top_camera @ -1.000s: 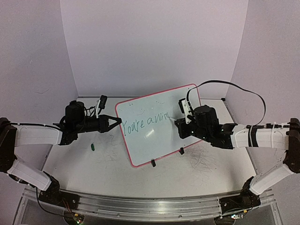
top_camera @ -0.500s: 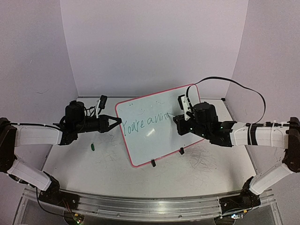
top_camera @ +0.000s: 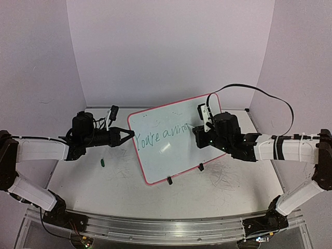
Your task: Write a sentence on the whiteboard
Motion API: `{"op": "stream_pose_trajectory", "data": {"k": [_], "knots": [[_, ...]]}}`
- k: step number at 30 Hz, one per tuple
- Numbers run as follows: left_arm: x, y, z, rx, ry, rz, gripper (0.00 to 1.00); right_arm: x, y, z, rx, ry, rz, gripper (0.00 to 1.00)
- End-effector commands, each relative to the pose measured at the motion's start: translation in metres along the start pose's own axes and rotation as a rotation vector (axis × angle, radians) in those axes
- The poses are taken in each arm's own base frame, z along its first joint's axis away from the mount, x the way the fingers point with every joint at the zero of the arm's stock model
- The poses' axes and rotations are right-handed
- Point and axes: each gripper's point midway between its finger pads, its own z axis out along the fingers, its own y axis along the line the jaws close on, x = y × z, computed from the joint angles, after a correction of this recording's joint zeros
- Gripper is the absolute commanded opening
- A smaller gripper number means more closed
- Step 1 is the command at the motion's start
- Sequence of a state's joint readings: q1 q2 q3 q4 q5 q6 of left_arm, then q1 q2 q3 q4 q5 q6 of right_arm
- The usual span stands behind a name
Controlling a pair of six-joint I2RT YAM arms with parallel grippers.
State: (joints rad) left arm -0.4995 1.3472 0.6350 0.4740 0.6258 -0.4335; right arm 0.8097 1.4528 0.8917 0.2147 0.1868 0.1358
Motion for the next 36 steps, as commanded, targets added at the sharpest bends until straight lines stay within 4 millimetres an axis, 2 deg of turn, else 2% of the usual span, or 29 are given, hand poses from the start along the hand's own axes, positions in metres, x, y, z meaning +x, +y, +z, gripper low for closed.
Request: {"op": "stream_pose_trajectory", "data": {"k": [1, 6, 10, 14, 20, 36], "knots": [[-0.016, -0.009, -0.004, 0.009, -0.036, 0.069, 0.0, 0.002, -0.005, -0.004, 0.018, 0.011, 0.017, 0.0], [-0.015, -0.008, -0.005, 0.005, -0.035, 0.068, 0.0, 0.021, -0.003, -0.005, -0.007, 0.057, 0.015, 0.0], [-0.014, -0.008, -0.005, 0.004, -0.034, 0.066, 0.0, 0.027, -0.005, -0.008, -0.002, 0.069, 0.021, 0.0], [-0.014, -0.007, -0.004, 0.003, -0.033, 0.067, 0.0, 0.017, -0.005, -0.01, -0.001, 0.046, 0.023, 0.0], [-0.015, -0.007, -0.004, 0.003, -0.034, 0.066, 0.0, -0.014, 0.002, -0.019, -0.045, -0.04, 0.041, 0.0], [-0.016, -0.009, -0.004, 0.007, -0.035, 0.07, 0.0, -0.013, -0.001, -0.006, -0.011, -0.036, 0.026, 0.0]]}}
